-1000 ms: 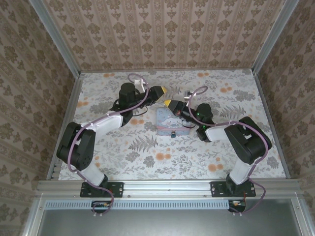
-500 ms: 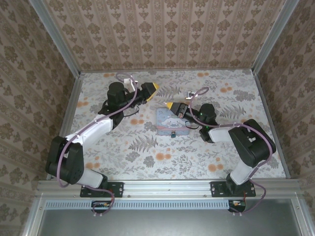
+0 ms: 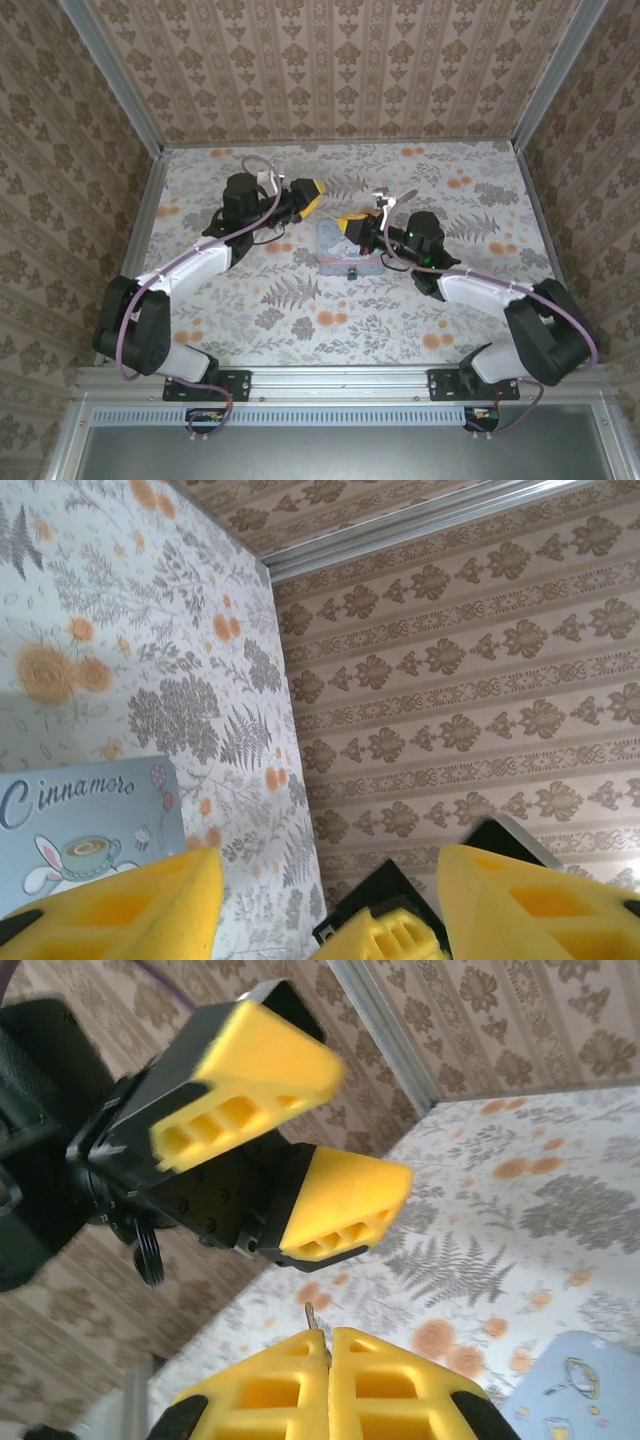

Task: Unlock the padlock with the key

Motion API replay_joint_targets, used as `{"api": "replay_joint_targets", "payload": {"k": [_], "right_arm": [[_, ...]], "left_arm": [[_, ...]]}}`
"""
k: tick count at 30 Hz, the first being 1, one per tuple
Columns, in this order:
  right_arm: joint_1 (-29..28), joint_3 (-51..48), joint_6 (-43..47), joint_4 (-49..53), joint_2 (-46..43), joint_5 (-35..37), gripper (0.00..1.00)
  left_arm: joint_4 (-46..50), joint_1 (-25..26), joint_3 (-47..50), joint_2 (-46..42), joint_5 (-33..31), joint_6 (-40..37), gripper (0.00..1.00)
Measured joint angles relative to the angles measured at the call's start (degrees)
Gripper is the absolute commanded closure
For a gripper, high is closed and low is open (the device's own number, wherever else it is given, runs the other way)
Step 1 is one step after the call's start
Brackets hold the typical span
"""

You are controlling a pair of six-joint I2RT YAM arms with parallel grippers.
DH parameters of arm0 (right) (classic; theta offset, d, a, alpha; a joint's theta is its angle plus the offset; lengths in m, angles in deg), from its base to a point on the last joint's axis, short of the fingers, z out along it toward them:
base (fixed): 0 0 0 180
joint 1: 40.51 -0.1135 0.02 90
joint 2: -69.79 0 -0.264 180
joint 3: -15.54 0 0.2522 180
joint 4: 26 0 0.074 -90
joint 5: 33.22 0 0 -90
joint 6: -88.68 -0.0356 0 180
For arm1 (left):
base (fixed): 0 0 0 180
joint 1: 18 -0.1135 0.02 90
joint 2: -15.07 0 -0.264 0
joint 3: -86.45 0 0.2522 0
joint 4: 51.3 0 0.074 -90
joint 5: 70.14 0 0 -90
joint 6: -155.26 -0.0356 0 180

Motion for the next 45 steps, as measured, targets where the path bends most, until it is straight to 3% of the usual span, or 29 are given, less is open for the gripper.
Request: {"api": "replay_joint_targets", "payload": {"k": [4, 11, 25, 34, 45], "right_arm": [[-4.94, 0.20, 11.08, 7.10, -5.01, 10.08, 1.00], [-10.69, 0.48, 27.52, 12.35, -6.21, 26.51, 1.00], [-21.05, 2.01, 54.05, 3.45, 4.13, 50.23, 1.00], [-22.60, 2.86, 63.17, -3.50, 8.83, 56.52, 1.00], [-22.60, 3.15, 65.37, -4.39, 9.03, 58.42, 1.00]], "left_arm": [[0.98, 1.62, -0.33, 2.25, -0.02, 3.78, 0.51], [5.53, 4.39, -2.89, 4.68, -1.75, 8.37, 0.55], [7.32, 6.54, -4.44, 6.71, -3.85, 12.09, 0.62], [7.50, 6.58, -4.42, 7.10, -4.13, 12.26, 0.73], [7.52, 6.45, -4.42, 7.23, -4.17, 12.33, 0.88]]}}
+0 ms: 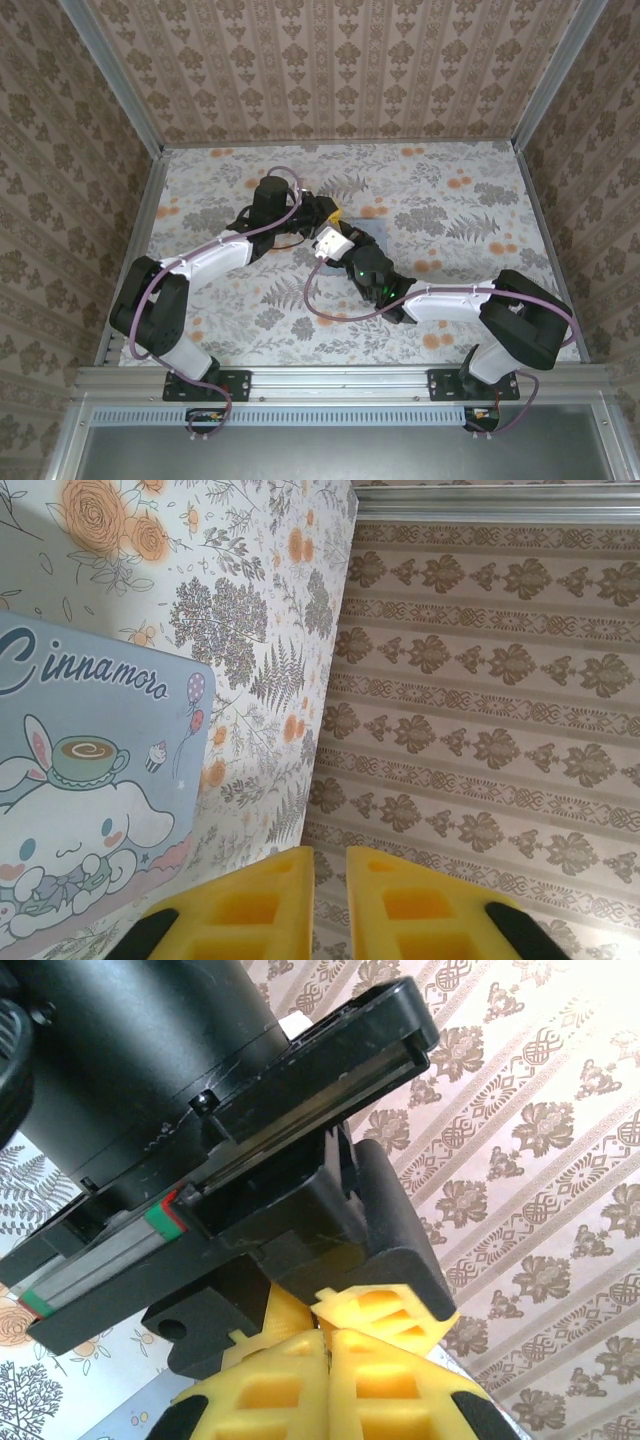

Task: Unlock the padlock with the key

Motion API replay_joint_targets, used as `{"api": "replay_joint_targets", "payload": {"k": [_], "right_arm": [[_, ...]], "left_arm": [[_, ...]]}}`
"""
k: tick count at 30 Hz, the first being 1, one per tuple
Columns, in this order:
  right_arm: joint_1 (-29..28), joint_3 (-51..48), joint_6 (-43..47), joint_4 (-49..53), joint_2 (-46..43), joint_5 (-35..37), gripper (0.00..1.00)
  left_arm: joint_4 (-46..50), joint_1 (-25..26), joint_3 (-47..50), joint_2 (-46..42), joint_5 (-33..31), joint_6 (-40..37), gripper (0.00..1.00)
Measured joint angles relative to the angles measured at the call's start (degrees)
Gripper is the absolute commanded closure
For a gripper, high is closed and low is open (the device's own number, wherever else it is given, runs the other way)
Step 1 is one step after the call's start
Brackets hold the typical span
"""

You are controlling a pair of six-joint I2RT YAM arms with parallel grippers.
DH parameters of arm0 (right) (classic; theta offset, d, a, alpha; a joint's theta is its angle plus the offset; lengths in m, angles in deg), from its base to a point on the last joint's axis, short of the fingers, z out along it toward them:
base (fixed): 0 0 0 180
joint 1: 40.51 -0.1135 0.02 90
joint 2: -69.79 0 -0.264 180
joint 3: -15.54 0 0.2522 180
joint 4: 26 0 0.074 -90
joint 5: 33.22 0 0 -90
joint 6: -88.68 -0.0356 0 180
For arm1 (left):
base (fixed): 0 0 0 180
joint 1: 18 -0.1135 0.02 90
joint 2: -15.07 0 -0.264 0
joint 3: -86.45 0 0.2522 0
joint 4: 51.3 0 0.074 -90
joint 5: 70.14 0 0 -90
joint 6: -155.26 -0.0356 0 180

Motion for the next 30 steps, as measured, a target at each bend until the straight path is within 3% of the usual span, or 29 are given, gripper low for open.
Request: {"api": "replay_joint_targets", "payload": {"k": [5, 9, 11, 13, 17, 25, 30], "right_arm": [[0.00, 0.00, 0.00, -0.17, 0.00, 0.17, 1.00], [0.00, -0.02, 0.00, -0.09, 0.07, 0.20, 1.00], [0.00, -0.02, -0.11, 0.02, 0.22, 0.22, 0.76], [0.15, -0.02, -0.61, 0.09, 0.20, 0.35, 0.60], [1.75, -1.11, -5.29, 1.99, -2.54, -1.09, 0.49], [12.11, -4.76, -27.19, 14.56, -22.62, -11.06, 0.43], [19.43, -4.42, -44.63, 21.57, -26.32, -20.68, 0.41]], "left_arm": [[0.28, -0.31, 0.00, 0.09, -0.20, 0.00, 1.00], [0.22, -0.31, -0.02, 0.39, -0.20, -0.02, 1.00], [0.22, -0.31, -0.13, 0.70, -0.22, -0.02, 1.00], [0.26, -0.31, -0.33, 1.09, -0.46, -0.44, 1.00], [0.83, -0.79, -0.44, 2.12, -1.27, -1.92, 1.00], [1.42, -2.49, -3.50, 3.52, -1.25, -9.11, 1.00], [0.79, -3.10, -5.86, 3.61, -0.76, -15.65, 1.00]]}}
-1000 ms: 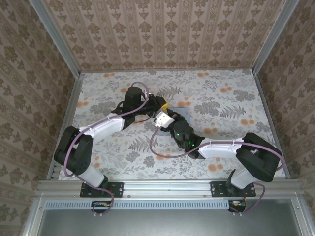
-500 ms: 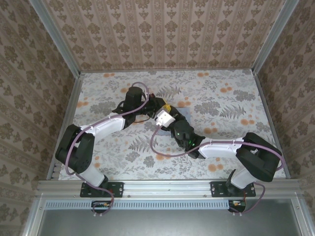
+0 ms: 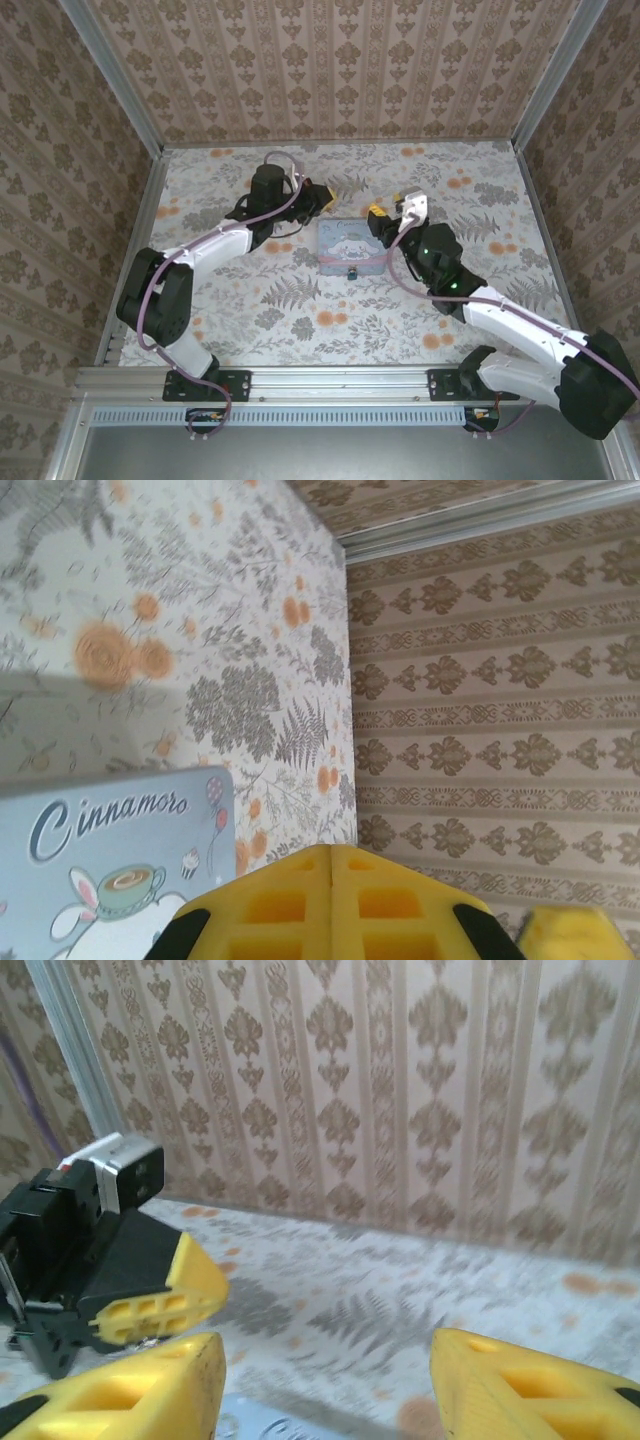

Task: Unlock the padlock with the key

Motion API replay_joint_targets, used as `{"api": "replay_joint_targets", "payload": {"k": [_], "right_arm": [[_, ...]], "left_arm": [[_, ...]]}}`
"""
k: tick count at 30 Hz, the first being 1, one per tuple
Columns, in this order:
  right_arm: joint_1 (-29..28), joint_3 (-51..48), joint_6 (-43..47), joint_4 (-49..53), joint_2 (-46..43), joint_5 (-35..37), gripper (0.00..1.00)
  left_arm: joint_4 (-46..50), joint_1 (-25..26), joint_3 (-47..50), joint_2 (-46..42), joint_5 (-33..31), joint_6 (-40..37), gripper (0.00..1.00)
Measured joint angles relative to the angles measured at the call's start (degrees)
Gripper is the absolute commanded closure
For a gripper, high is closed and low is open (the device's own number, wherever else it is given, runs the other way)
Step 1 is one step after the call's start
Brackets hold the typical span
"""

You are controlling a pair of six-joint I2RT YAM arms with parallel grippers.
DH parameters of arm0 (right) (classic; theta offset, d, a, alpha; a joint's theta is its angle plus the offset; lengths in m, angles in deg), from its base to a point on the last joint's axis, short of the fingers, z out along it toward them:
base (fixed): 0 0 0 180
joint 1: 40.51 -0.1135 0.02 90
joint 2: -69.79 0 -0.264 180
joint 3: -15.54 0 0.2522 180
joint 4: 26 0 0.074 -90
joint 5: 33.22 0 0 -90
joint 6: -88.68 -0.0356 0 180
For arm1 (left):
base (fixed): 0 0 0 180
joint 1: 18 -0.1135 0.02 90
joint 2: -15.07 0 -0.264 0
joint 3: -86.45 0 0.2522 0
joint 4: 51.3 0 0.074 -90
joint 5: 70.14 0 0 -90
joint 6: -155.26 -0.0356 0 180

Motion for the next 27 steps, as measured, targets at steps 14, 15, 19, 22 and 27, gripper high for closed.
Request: {"api": "replay_joint_targets", "payload": {"k": [14, 15, 19, 22, 27], "right_arm": [[9.11, 1.22, -46.12, -18.91, 22.12, -27.58, 0.41], [9.14, 1.22, -47.93, -21.05, 23.34, -28.26, 0.41], [9.20, 1.46, -55.25, -30.42, 28.28, -30.47, 0.43], [9.20, 2.27, -59.60, -36.33, 31.39, -30.93, 0.45], [9.09, 4.09, -63.52, -41.22, 33.79, -30.95, 0.49]], "left_arm": [[-13.55, -0.20, 2.43, -1.09, 1.03, -13.11, 1.00], [-14.67, -0.20, 2.99, -1.29, 0.98, -13.22, 1.00], [-20.20, -0.11, 5.73, -1.84, 0.24, -13.33, 1.00], [-23.50, 0.20, 7.13, -1.88, -0.96, -13.31, 1.00], [-27.82, 0.85, 8.61, -2.05, -2.54, -13.20, 1.00]]}}
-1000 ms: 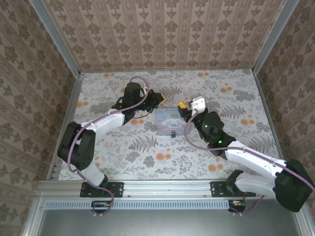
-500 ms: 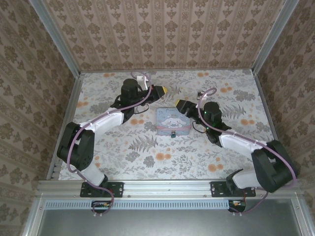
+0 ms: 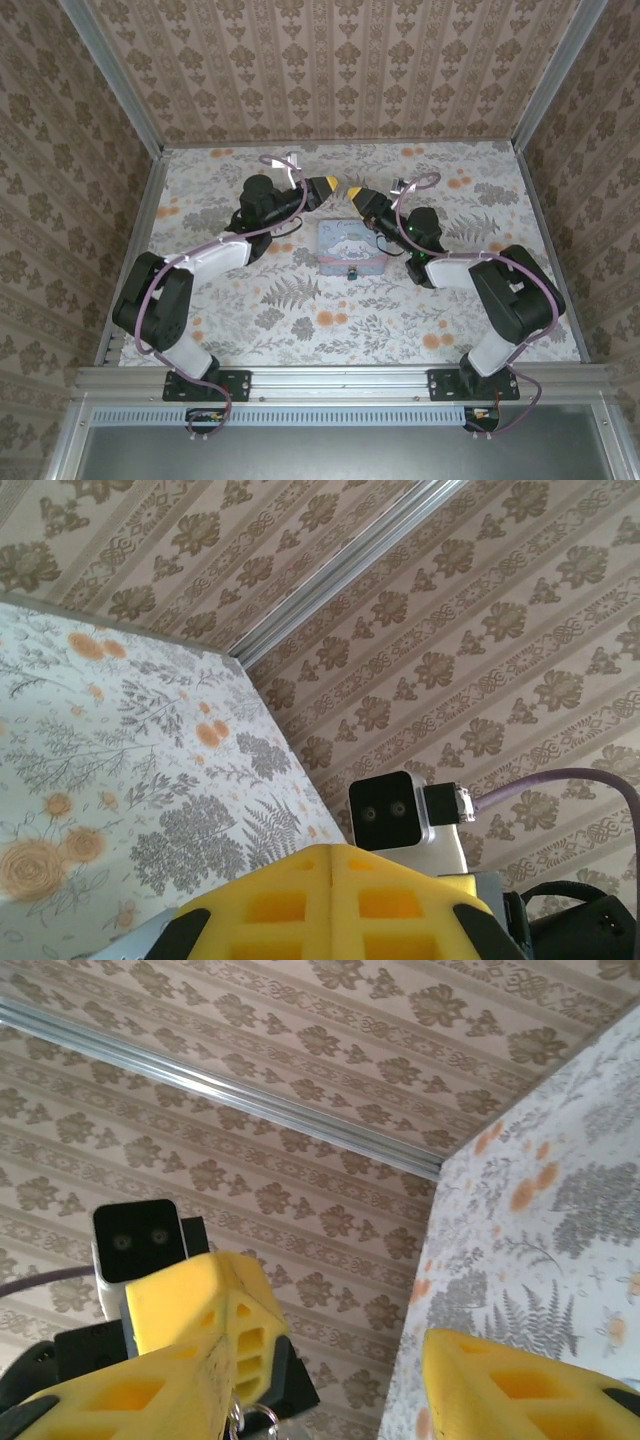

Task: Unlock the padlock with the key

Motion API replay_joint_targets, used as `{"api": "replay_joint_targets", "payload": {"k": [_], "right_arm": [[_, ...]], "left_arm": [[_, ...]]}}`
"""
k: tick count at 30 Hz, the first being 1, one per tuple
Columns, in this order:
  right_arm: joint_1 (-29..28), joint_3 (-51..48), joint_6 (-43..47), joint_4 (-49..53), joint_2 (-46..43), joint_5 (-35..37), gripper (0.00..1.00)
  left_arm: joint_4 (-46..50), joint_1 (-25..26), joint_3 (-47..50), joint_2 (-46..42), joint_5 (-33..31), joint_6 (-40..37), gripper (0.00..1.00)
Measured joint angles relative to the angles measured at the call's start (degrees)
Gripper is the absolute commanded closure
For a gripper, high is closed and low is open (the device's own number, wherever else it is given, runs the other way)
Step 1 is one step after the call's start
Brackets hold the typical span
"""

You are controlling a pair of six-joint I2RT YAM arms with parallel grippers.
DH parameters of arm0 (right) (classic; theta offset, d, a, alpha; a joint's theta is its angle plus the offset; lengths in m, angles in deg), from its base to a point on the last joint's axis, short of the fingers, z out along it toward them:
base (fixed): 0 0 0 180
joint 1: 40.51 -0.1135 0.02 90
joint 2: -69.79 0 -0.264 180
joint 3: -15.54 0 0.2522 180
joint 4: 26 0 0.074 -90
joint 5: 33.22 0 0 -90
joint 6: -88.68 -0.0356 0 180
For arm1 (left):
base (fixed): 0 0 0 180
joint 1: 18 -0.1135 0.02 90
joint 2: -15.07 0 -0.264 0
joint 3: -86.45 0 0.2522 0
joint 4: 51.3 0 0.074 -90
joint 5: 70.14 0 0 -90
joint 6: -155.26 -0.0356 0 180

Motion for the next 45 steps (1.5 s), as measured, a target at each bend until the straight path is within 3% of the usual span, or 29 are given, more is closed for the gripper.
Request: {"api": "replay_joint_targets", "payload": {"k": [15, 45], "right_arm": [[-3.34, 5.14, -2.95, -3.04, 3.23, -1.09, 0.61], [-5.29, 7.02, -2.91, -3.19, 3.69, -2.54, 0.71]], "left_arm": [[-5.70, 0.46, 0.50, 0.00, -2.99, 0.74, 1.00], [-8.46, 0.46, 1.20, 0.02, -4.90, 2.67, 1.00]]}}
